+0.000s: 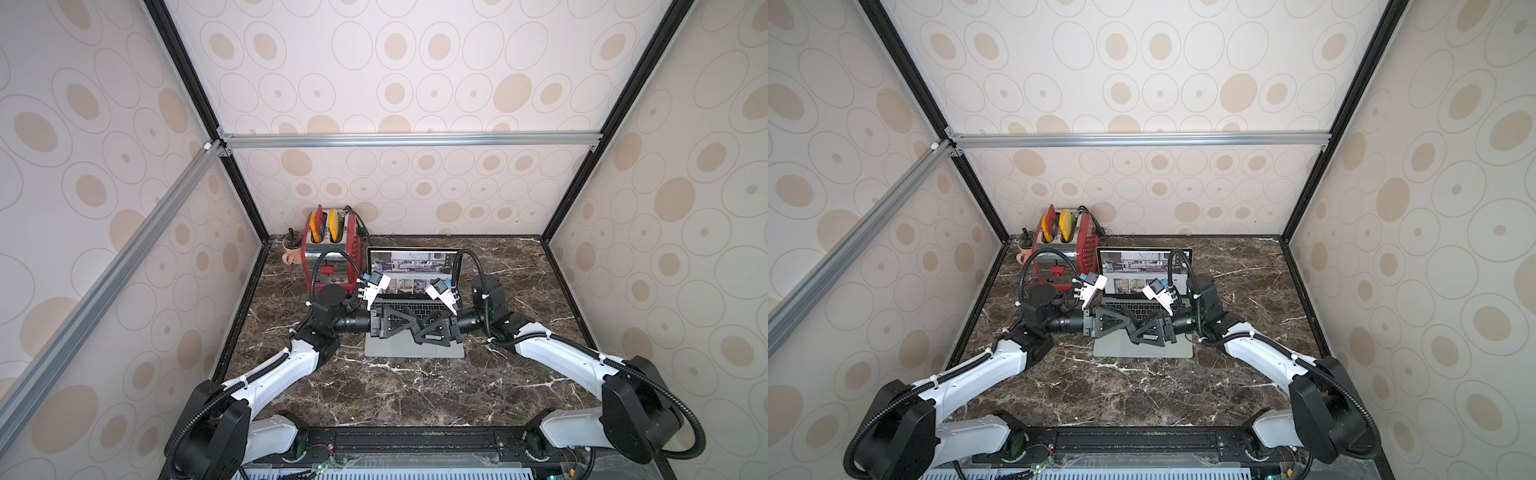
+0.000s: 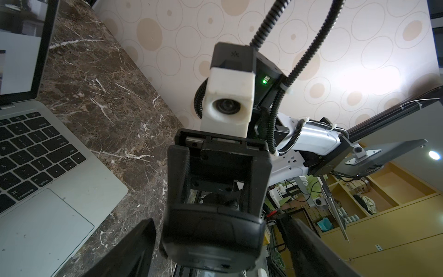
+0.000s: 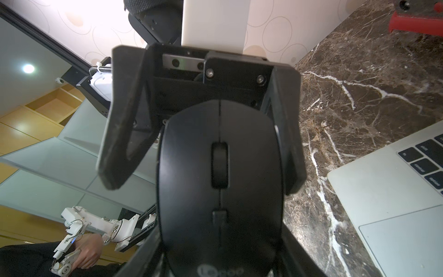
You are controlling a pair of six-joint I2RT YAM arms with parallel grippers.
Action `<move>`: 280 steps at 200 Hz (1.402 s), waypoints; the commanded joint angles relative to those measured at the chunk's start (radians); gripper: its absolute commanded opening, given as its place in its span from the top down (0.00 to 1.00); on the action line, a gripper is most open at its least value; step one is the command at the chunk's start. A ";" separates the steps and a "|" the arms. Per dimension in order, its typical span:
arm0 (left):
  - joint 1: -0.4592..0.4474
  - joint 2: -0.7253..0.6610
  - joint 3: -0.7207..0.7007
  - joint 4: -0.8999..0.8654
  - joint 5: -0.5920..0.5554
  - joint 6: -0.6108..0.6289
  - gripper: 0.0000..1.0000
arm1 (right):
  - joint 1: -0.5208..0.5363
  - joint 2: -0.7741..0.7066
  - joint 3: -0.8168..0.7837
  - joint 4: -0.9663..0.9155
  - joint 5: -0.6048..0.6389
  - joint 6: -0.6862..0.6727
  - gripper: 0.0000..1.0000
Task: Insert the wireless mouse receiver into the laptop
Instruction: Pick up the mouse from the center of the board.
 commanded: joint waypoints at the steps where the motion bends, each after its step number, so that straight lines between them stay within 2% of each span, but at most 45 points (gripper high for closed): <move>1: -0.007 -0.013 0.046 0.001 0.021 0.043 0.22 | 0.011 0.026 0.033 0.070 -0.038 0.012 0.94; 17: -0.009 -0.006 0.050 0.001 0.021 0.042 0.26 | 0.017 0.040 0.040 0.082 -0.039 0.018 0.94; 59: -0.015 -0.007 0.049 -0.023 0.027 0.072 0.26 | 0.025 0.069 0.054 0.098 -0.050 0.030 0.94; 88: -0.015 -0.001 0.055 -0.028 0.034 0.078 0.31 | 0.025 0.080 0.059 0.098 -0.052 0.029 0.94; 121: -0.015 -0.004 0.057 -0.052 0.050 0.098 0.28 | 0.026 0.092 0.065 0.097 -0.047 0.028 0.93; 148: -0.015 -0.012 0.053 -0.071 0.045 0.105 0.31 | 0.030 0.096 0.061 0.097 -0.044 0.026 0.92; 175: -0.015 -0.018 0.054 -0.091 0.033 0.105 0.43 | 0.030 0.105 0.066 0.097 -0.043 0.026 0.91; 185: -0.015 -0.022 0.058 -0.112 0.025 0.105 0.51 | 0.030 0.109 0.068 0.098 -0.040 0.027 0.90; 192: -0.015 -0.027 0.062 -0.139 0.017 0.114 0.60 | 0.029 0.110 0.071 0.098 -0.037 0.026 0.88; 201: -0.015 -0.031 0.069 -0.180 0.001 0.125 0.72 | 0.030 0.112 0.075 0.092 -0.030 0.025 0.83; 207: -0.015 -0.036 0.074 -0.217 -0.014 0.133 0.79 | 0.029 0.113 0.076 0.086 -0.027 0.022 0.76; 218: -0.015 -0.042 0.081 -0.287 -0.058 0.140 1.00 | 0.030 0.114 0.078 0.081 -0.024 0.016 0.55; 233: -0.015 -0.050 0.077 -0.351 -0.142 0.104 1.00 | 0.020 0.106 0.077 0.024 -0.009 -0.019 0.31; 247: -0.015 -0.069 0.056 -0.374 -0.261 0.032 1.00 | 0.004 0.086 0.061 -0.042 0.018 -0.061 0.16; 262: -0.015 -0.104 0.013 -0.389 -0.438 -0.078 1.00 | -0.015 0.049 0.033 -0.077 0.070 -0.085 0.10; 280: -0.024 -0.152 -0.041 -0.427 -0.688 -0.290 1.00 | -0.018 0.004 0.021 -0.115 0.171 -0.109 0.08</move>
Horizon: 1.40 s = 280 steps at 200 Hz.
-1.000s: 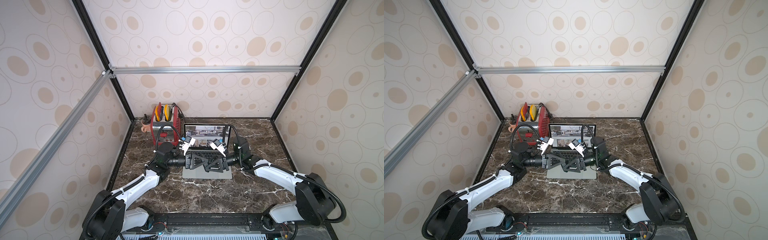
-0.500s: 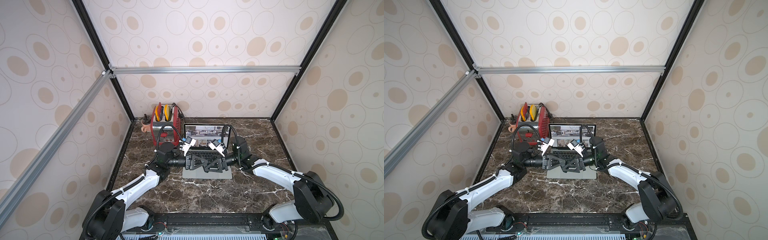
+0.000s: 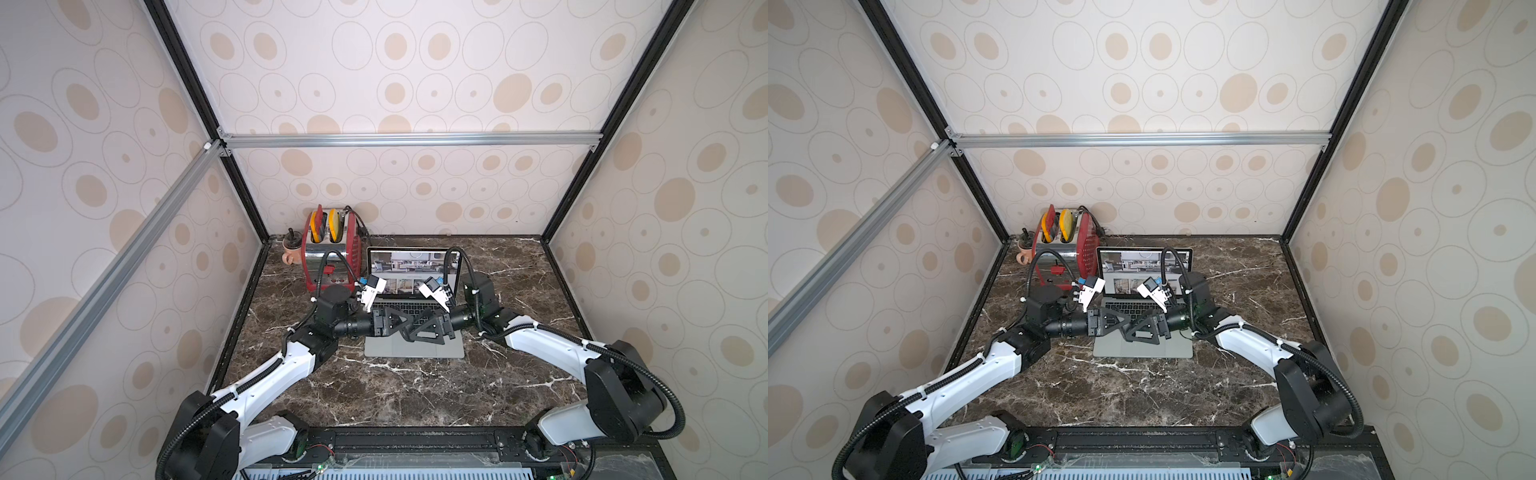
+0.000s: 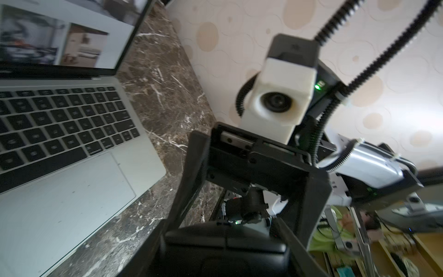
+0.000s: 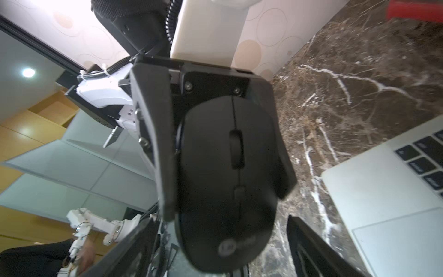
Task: Insert the wireless mouse receiver into the laptop
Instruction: Pick up the mouse from the center of the board.
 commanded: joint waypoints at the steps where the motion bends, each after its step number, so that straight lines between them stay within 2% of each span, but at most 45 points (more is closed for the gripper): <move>1: -0.013 -0.071 -0.046 -0.093 -0.384 -0.285 1.00 | -0.008 -0.074 -0.022 -0.073 0.131 -0.074 0.08; 18: -0.049 -0.121 -0.045 -0.289 -0.613 -0.470 1.00 | -0.003 -0.104 -0.037 -0.058 0.241 -0.053 0.07; 40: -0.113 -0.168 -0.069 -0.361 -0.826 -0.665 1.00 | 0.041 -0.150 -0.125 0.083 0.432 0.032 0.07; 53: -0.141 -0.163 -0.041 -0.439 -0.894 -0.780 1.00 | 0.099 -0.175 -0.156 0.120 0.579 0.035 0.06; 74: -0.194 -0.129 0.081 -0.671 -1.005 -0.884 1.00 | 0.208 -0.201 -0.196 0.159 0.854 0.034 0.06; 99: -0.204 -0.092 0.114 -0.731 -0.963 -0.981 1.00 | 0.271 -0.161 -0.255 0.337 0.979 0.104 0.07; 124: -0.206 -0.072 0.096 -0.701 -0.945 -1.013 1.00 | 0.335 -0.063 -0.213 0.404 1.001 0.123 0.07; 170: -0.211 -0.069 0.123 -0.662 -0.958 -0.992 1.00 | 0.373 0.096 -0.154 0.545 0.927 0.186 0.07; 242: -0.214 -0.095 0.104 -0.659 -0.964 -1.010 1.00 | 0.416 0.261 -0.081 0.619 0.909 0.222 0.10; 280: -0.214 -0.103 0.111 -0.663 -0.965 -1.004 1.00 | 0.417 0.277 -0.094 0.640 0.913 0.237 0.14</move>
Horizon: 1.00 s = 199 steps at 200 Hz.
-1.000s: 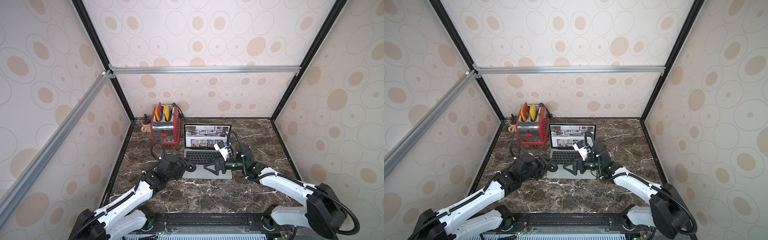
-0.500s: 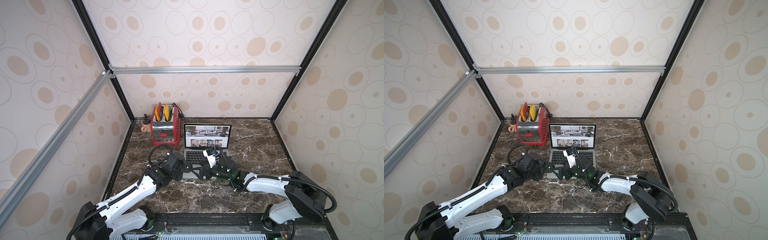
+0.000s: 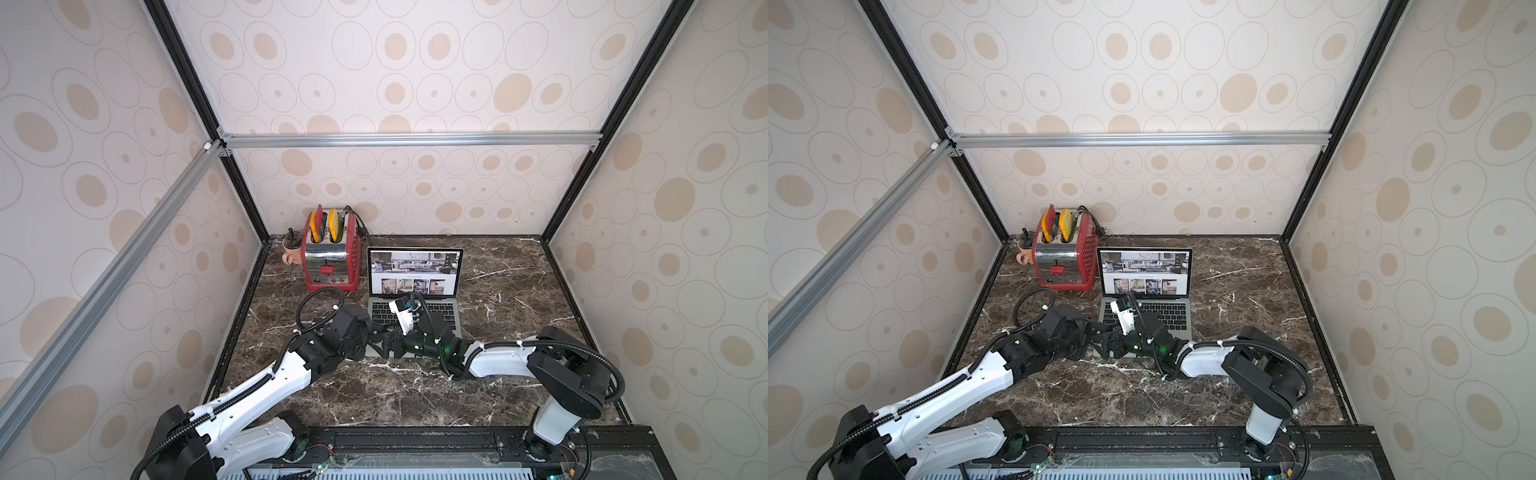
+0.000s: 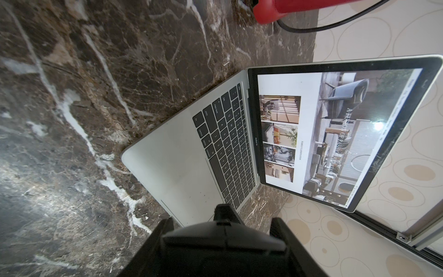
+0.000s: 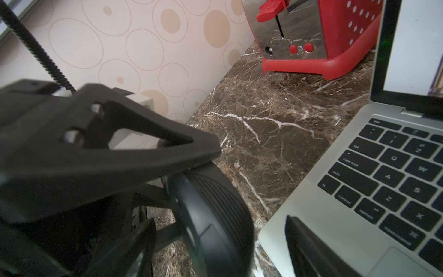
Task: Insert the wireless mouse receiver into the laptop
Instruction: Pick up the mouse from the center of the board.
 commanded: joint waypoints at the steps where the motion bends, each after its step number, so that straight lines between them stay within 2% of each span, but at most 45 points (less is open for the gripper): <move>1: -0.009 -0.020 0.020 -0.011 -0.027 -0.030 1.00 | 0.005 0.005 0.002 0.055 0.002 0.023 0.14; 42: -0.008 -0.021 0.002 0.021 -0.014 -0.034 1.00 | 0.004 0.022 0.017 0.053 -0.008 0.018 0.15; 80: -0.009 -0.043 -0.003 0.021 -0.034 -0.031 1.00 | 0.005 0.047 0.024 0.083 -0.021 0.023 0.21; 99: -0.009 -0.049 0.000 0.021 -0.034 -0.022 1.00 | 0.004 0.046 0.020 0.092 -0.021 0.021 0.30; 141: -0.009 -0.067 -0.014 0.021 -0.039 -0.013 1.00 | 0.002 0.046 0.021 0.098 -0.029 0.020 0.32; 199: -0.008 -0.099 -0.026 -0.003 -0.052 -0.014 1.00 | -0.001 0.043 0.018 0.110 -0.040 0.017 0.41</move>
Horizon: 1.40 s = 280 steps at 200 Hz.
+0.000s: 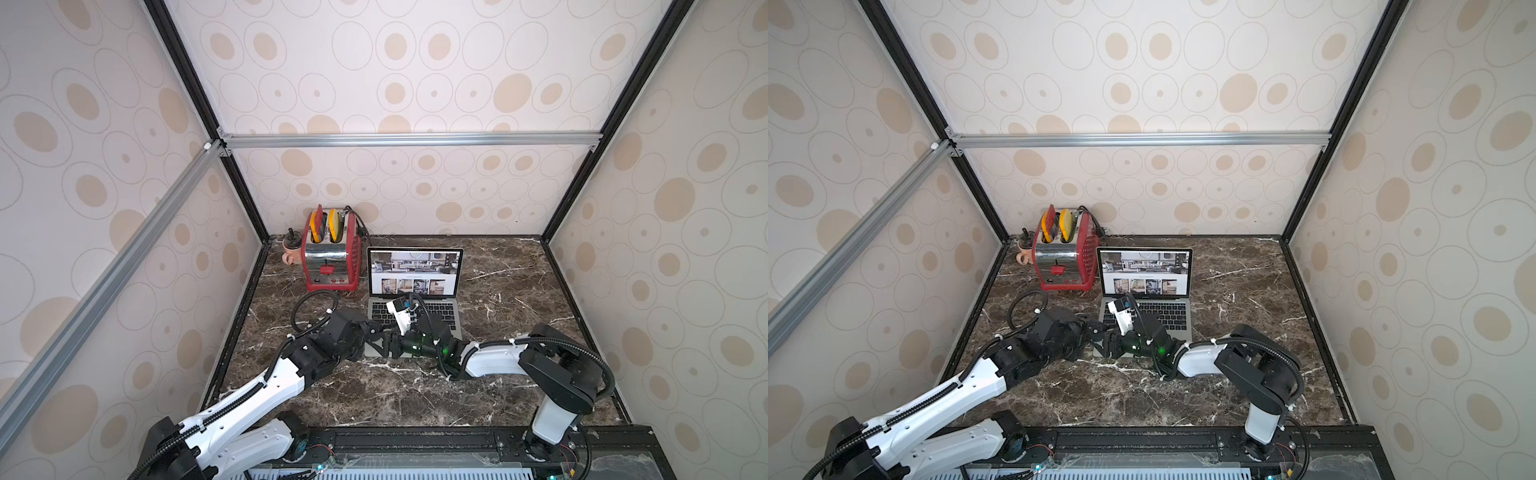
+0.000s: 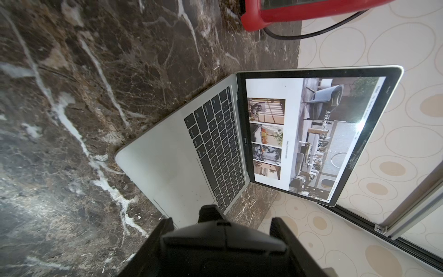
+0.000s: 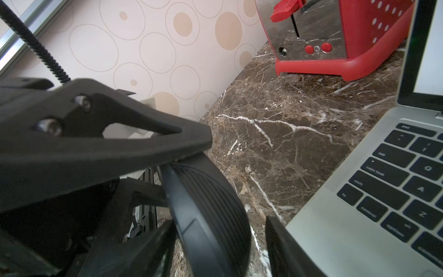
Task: Insert the wireless mouse receiver into the laptop
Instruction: Pick up the mouse from the center of the board, then remove the lid from the mouse.
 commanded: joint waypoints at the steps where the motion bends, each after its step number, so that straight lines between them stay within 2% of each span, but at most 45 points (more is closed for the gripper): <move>1: -0.009 -0.033 0.001 -0.020 -0.031 -0.009 1.00 | -0.002 0.009 0.013 0.029 0.000 0.001 0.41; 45: -0.009 -0.047 -0.004 -0.041 -0.052 -0.009 1.00 | -0.002 0.027 0.036 0.036 -0.036 -0.005 0.52; 89: -0.008 -0.032 0.001 -0.032 -0.050 -0.007 1.00 | -0.003 0.023 0.040 0.035 -0.051 -0.013 0.54; 103: -0.009 -0.029 0.005 -0.030 -0.052 -0.006 1.00 | -0.005 0.021 0.040 0.035 -0.053 -0.015 0.50; 128: -0.009 -0.019 0.006 -0.026 -0.046 -0.008 1.00 | -0.006 0.025 0.059 0.019 -0.075 -0.023 0.34; 148: -0.009 -0.014 0.001 0.000 -0.033 -0.001 1.00 | -0.005 0.030 0.070 0.009 -0.079 -0.025 0.31; 196: -0.009 -0.036 0.001 -0.016 -0.054 0.004 1.00 | -0.006 0.044 0.063 0.031 -0.082 -0.013 0.41; 230: -0.009 -0.049 -0.003 -0.021 -0.069 0.005 1.00 | -0.005 0.048 0.057 0.039 -0.088 -0.008 0.44; 280: -0.009 -0.049 -0.004 -0.015 -0.064 0.015 1.00 | -0.006 0.049 0.051 0.044 -0.072 -0.006 0.55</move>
